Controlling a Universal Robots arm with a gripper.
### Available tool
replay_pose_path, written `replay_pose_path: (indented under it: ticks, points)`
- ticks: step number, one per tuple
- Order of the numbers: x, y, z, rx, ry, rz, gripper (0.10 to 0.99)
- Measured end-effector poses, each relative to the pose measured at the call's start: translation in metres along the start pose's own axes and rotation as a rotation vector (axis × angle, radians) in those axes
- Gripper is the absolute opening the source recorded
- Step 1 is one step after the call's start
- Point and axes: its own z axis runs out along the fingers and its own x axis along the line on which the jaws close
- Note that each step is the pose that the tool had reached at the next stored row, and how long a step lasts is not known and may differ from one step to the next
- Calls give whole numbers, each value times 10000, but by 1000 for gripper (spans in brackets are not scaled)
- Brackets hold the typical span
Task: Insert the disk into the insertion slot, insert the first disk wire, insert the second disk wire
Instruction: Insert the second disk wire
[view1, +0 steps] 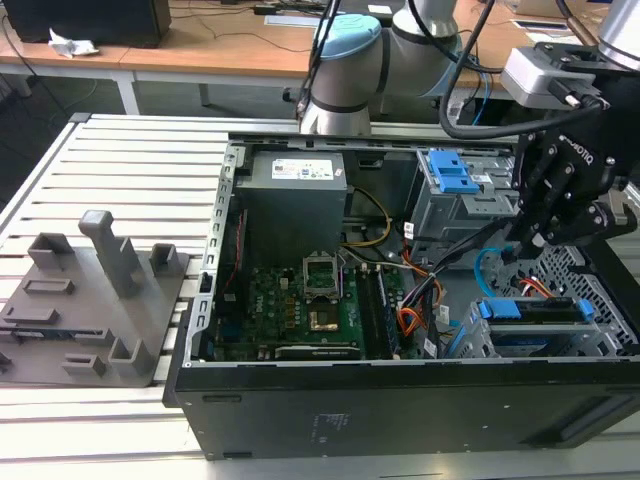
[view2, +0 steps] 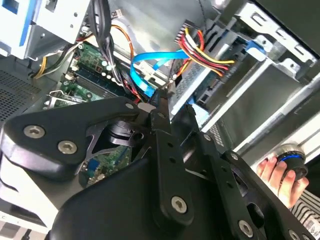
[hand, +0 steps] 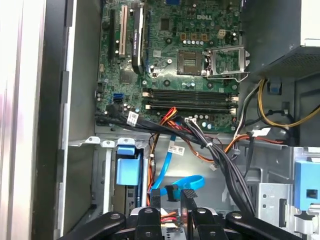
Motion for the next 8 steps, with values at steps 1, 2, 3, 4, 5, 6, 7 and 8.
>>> replay_pose_path:
  ticks: [1, 2, 3, 4, 5, 6, 7, 8]
  points:
    - [-22, 9, 5, 0, 1, -8, 302]
    - [-45, 29, 23, 1, 2, -43, 302]
    - [-45, 36, 34, 1, 4, -91, 302]
    - [-45, 40, 41, 2, 12, -147, 302]
    - [-46, 48, 55, 3, 27, -248, 302]
    - [-46, 58, 70, 4, 56, -369, 302]
    - [-47, 62, 87, 4, 109, -533, 302]
    - [-48, 61, 114, 1, 209, -713, 302]
